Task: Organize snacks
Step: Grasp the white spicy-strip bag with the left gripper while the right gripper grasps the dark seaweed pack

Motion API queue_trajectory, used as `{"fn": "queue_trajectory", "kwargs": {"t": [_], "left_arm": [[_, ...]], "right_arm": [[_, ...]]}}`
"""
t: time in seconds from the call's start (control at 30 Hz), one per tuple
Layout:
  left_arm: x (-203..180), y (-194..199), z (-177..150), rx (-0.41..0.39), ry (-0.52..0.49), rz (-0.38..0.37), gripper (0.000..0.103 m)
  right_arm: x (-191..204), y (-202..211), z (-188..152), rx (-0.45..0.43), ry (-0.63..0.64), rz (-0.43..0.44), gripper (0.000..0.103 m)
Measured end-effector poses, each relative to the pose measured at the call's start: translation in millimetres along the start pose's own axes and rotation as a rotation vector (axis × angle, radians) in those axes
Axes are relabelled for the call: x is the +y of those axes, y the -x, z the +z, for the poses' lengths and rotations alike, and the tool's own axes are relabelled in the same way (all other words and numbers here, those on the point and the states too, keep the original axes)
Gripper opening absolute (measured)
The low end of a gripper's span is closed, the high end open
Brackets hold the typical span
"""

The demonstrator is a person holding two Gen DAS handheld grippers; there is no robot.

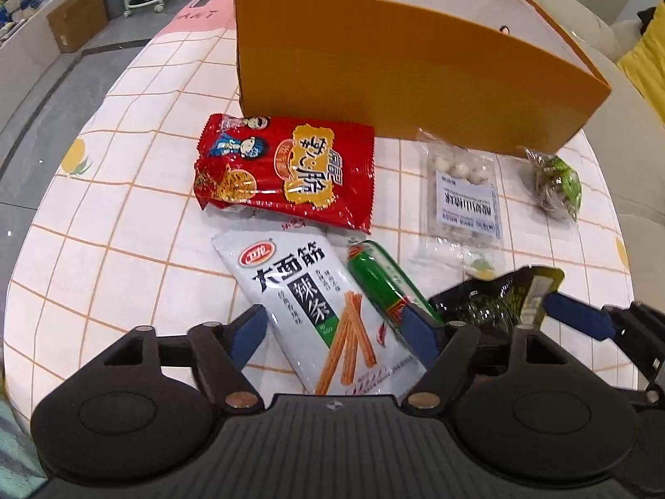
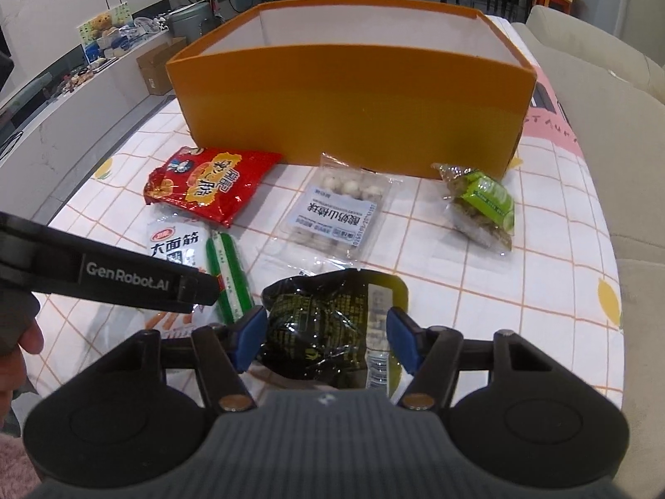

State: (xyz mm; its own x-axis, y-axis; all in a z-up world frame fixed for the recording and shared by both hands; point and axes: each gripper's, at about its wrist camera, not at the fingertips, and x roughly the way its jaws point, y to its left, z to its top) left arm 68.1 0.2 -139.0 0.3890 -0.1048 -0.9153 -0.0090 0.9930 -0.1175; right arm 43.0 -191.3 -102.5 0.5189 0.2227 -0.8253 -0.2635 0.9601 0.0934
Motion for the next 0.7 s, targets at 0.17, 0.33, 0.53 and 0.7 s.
{"fn": "queue_trajectory", "kwargs": {"t": [0.17,0.33,0.53,0.7], "left_arm": [[-2.8,-11.0,2.6,0.031,0.004,0.054,0.088],[-4.3,-12.0,-0.8,0.033,-0.054,0.055,0.089],[-1.2,-7.8,-6.5,0.067,-0.15,0.037,0.082],[0.7,-4.8,-12.6,0.096,-0.203,0.017,0.081]], "right_arm": [[1.2,-8.7,-0.4,0.019,0.007,-0.005,0.061],[-4.6,-7.4,-0.7,0.014,0.001,-0.006,0.056],[-19.0,-5.0,-1.9,0.018,-0.034,-0.018,0.055],[-22.0,-3.3,-3.3,0.021,-0.036,-0.026,0.056]]}}
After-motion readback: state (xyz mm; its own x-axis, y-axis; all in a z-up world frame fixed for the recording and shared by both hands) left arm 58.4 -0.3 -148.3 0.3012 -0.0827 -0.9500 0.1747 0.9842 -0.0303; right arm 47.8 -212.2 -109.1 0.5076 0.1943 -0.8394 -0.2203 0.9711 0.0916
